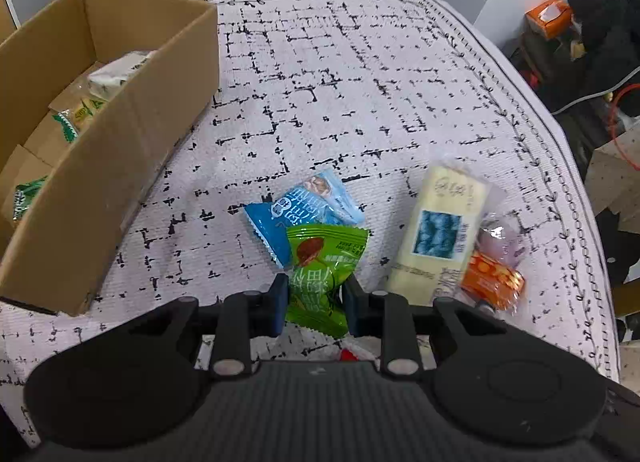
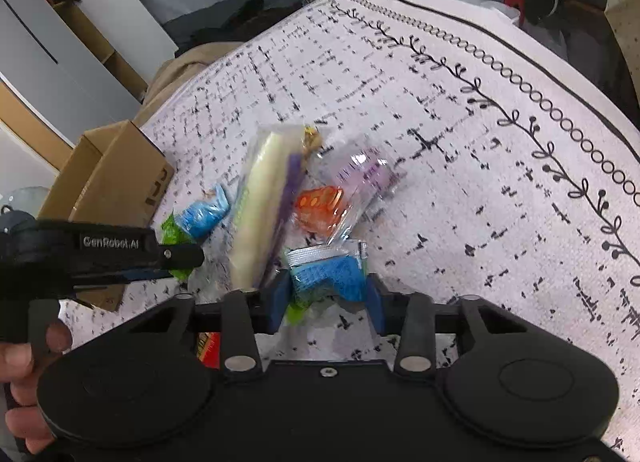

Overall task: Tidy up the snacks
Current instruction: 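Grasp the green candy packet with the left tool while the right tool grasps the blue packet, then carry the green candy with the left tool while the right tool carries the blue packet to the box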

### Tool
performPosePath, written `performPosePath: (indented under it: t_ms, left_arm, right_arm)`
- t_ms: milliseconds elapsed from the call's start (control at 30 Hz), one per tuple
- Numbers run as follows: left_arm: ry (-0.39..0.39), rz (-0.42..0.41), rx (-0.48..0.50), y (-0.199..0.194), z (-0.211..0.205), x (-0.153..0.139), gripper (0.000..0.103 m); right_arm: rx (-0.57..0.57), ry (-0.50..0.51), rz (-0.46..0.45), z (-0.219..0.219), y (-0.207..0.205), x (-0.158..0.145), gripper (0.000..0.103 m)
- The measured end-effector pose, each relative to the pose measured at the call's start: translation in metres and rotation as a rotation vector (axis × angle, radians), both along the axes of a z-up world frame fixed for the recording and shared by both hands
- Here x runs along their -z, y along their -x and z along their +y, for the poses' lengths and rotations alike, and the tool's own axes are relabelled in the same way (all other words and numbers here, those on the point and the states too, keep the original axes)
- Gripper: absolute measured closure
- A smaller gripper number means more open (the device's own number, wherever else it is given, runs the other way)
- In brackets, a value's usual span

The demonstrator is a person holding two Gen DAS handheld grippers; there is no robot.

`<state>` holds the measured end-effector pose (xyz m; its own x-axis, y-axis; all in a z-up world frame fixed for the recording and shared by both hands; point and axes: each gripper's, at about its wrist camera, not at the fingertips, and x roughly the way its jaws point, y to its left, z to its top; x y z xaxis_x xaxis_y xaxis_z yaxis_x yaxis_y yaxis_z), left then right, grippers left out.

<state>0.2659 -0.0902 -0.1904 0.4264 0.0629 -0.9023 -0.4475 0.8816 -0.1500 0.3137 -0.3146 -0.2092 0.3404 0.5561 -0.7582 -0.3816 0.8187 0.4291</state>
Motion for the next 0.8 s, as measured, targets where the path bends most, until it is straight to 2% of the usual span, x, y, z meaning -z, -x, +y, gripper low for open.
performPosePath:
  t_ms: [367,800]
  left_arm:
    - [-0.009,-0.076,-0.016,0.015,0.012,-0.045,0.075]
    - [-0.042,-0.153,-0.061,0.033,0.039,-0.093,0.075]
  right_arm:
    - [0.058,-0.147,-0.058,-0.008,0.0,-0.032,0.073]
    - [0.063,-0.265,-0.114,0.011,0.003,-0.061,0.073]
